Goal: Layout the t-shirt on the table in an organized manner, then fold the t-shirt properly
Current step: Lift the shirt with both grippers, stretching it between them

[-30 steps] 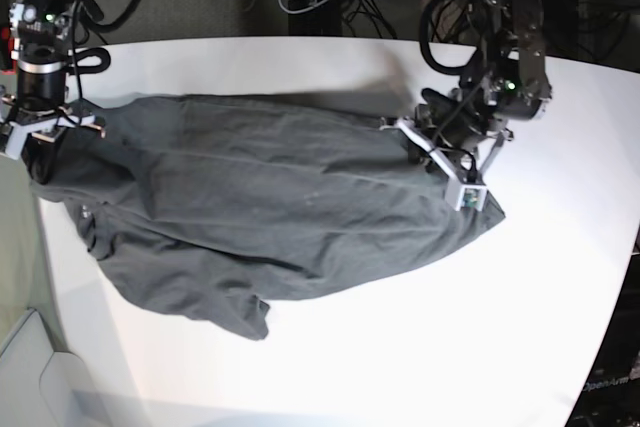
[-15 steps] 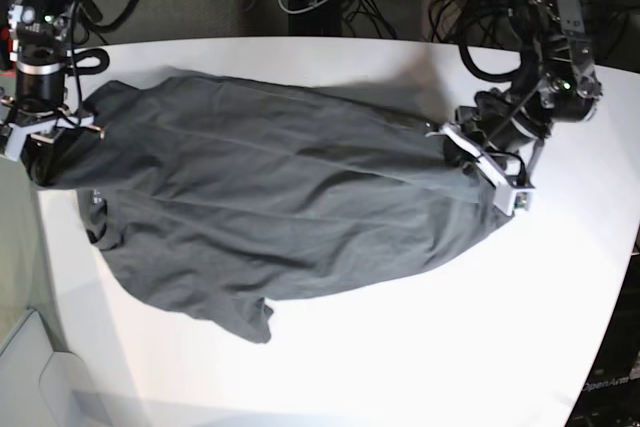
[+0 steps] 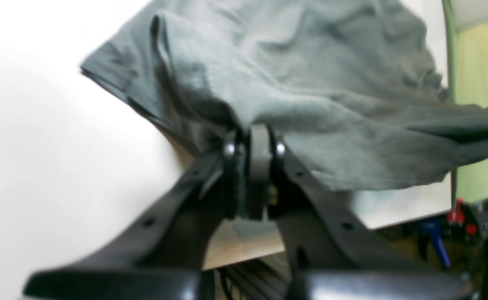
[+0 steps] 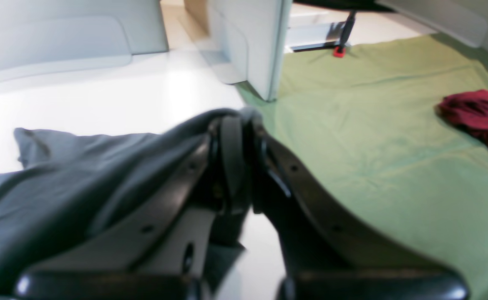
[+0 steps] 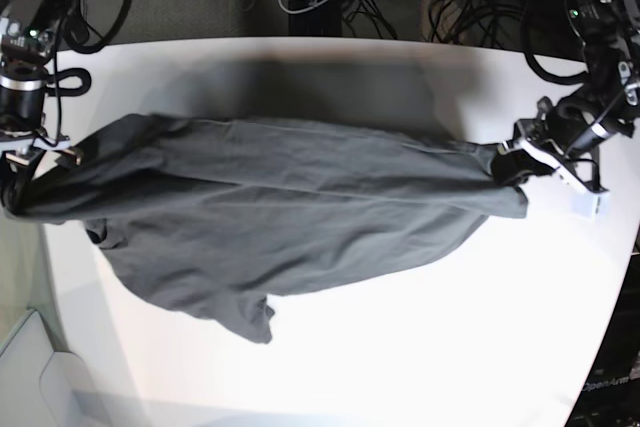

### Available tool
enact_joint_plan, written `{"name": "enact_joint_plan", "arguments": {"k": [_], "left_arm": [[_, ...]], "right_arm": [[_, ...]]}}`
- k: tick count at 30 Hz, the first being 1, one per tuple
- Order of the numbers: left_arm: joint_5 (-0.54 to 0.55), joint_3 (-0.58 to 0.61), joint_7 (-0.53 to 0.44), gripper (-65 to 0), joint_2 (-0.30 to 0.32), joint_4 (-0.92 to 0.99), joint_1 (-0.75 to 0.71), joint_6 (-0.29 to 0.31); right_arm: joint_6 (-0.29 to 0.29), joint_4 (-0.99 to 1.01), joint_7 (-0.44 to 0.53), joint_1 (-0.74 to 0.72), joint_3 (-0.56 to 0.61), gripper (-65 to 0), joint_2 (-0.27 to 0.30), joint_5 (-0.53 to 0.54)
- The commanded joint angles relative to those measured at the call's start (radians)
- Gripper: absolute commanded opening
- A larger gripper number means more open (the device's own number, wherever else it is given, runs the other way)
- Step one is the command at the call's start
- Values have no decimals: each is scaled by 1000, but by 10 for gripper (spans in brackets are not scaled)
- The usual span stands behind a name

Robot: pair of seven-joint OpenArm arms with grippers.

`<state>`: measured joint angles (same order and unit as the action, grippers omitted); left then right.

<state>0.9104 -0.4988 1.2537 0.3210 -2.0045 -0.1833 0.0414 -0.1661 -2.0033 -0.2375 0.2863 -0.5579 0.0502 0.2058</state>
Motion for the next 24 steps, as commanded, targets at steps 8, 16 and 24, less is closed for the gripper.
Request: {"name": "enact_joint_plan", "arguments": {"k": [8, 16, 24], "left_arm": [[143, -140, -21, -648, 28, -14, 72, -1], [138, -146, -22, -648, -18, 32, 216, -2], [148, -179, -21, -648, -12, 7, 222, -1]], "right_arm": [[3, -21, 33, -134, -1, -650, 15, 1], [4, -15, -10, -316, 92, -650, 15, -116], [7, -20, -1, -378, 72, -650, 7, -157]]}}
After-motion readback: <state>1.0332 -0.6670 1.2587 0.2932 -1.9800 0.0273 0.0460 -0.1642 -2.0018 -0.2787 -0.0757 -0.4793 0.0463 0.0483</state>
